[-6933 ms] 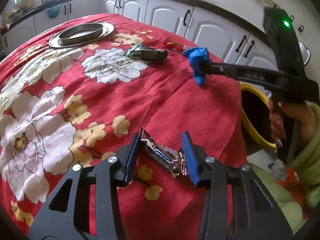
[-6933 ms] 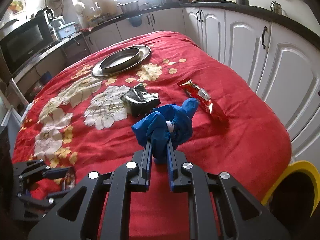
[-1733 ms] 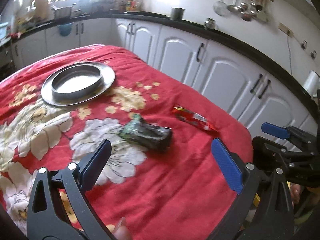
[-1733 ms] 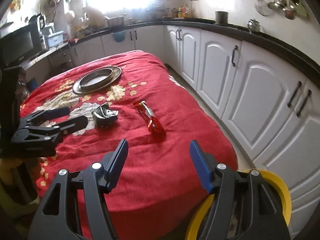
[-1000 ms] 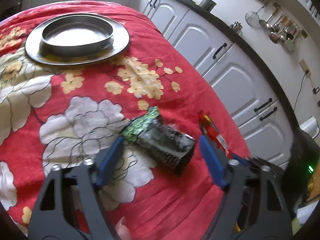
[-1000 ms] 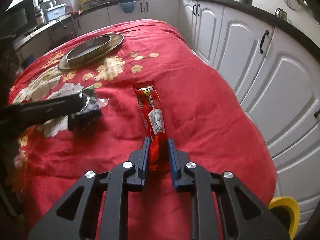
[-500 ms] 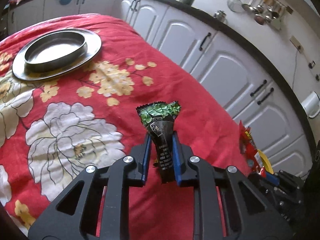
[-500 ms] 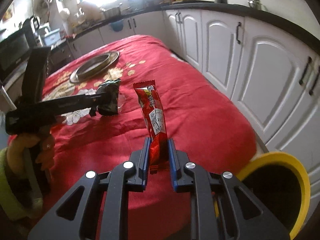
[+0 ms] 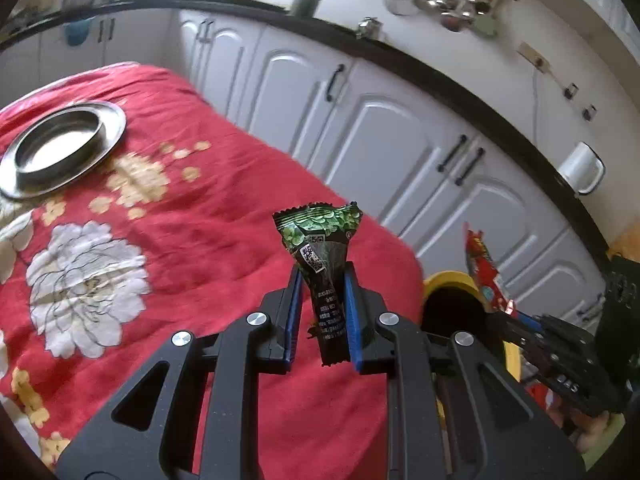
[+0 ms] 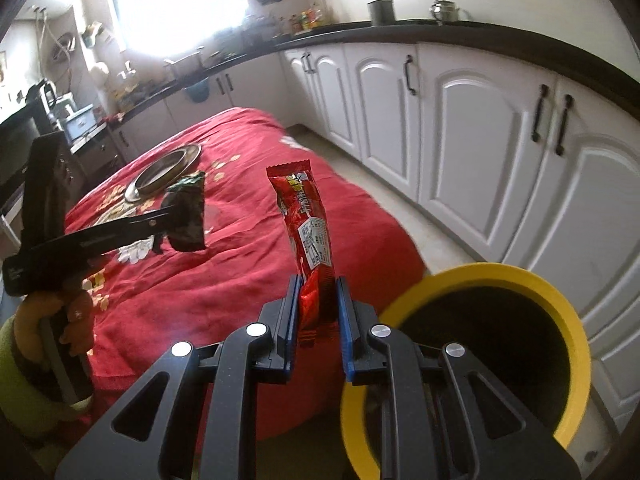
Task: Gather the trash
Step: 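Lift both held wrappers and carry them over the yellow-rimmed bin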
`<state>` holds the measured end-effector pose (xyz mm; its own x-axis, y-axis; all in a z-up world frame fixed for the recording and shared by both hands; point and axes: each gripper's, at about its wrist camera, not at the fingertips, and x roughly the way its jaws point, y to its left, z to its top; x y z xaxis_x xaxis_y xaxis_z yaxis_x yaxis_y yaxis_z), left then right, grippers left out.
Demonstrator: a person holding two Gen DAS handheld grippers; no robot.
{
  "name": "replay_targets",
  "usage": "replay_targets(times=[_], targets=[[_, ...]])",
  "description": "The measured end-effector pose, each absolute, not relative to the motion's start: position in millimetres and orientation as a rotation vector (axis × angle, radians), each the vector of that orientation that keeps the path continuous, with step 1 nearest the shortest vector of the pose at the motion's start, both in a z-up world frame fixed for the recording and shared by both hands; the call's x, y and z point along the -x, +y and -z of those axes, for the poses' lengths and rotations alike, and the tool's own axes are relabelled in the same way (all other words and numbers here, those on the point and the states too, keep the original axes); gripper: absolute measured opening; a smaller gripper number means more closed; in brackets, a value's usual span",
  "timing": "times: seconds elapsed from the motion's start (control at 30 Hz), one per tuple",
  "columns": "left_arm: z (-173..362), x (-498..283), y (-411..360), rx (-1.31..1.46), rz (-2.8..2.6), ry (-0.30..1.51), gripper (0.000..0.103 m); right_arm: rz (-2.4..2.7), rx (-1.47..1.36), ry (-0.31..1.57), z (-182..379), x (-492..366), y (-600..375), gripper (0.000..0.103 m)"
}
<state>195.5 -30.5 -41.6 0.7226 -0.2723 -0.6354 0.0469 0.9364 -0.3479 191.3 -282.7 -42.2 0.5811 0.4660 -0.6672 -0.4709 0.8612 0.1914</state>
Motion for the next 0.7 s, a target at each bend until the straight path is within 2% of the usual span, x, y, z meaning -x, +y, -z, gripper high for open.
replay_targets(times=[0.7], targets=[[23.3,-172.9,-128.5,0.176,0.391,0.719,0.014,-0.38,-0.111,0.726,33.0,-162.3,-363.9,0.017]])
